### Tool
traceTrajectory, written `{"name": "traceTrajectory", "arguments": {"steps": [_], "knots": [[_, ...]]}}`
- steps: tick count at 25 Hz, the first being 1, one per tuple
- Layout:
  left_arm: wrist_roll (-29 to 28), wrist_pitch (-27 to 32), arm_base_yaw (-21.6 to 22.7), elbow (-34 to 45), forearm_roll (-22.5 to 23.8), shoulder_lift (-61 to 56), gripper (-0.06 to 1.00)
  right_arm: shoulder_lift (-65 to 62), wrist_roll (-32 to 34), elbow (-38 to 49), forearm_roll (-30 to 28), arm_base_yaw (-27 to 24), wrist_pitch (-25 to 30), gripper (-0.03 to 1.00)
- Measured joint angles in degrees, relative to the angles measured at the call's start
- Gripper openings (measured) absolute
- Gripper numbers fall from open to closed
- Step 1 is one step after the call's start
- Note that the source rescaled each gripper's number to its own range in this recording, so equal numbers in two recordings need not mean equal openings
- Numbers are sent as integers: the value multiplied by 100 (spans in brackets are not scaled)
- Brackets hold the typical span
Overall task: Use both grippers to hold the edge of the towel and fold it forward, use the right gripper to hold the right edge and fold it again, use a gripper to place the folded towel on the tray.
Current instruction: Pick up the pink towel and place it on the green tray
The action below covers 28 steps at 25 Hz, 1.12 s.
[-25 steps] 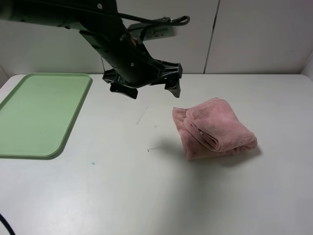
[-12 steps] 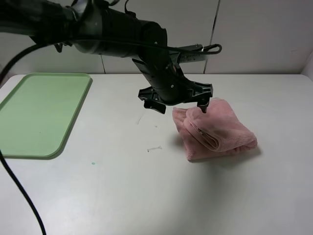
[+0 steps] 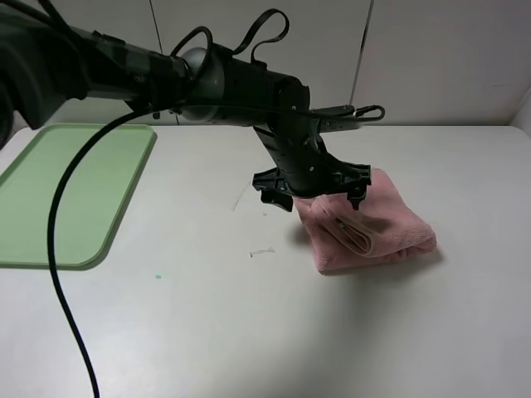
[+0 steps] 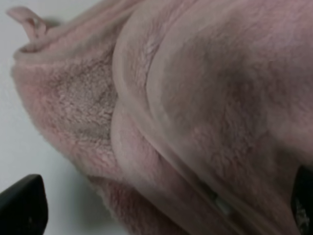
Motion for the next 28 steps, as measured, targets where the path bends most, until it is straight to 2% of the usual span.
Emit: {"name": "traceTrajectory", "arguments": {"steps": [8,16,23,26,28], "knots": [[-353,-109,0,0,-14,285,100,0,0,0,0,0,0,100],[-394,-401,-10,-42,-152,466,100,0,0,0,0,0,-7,100],[-409,-888,-115,-72,-304,563,100,0,0,0,0,0,-7,100],[-409,-956,-148,-72,-332,582,94,0,0,0,0,0,-7,100],[-409,-962,-161,-72,-339,591,84,0,0,0,0,0,-7,100]]}}
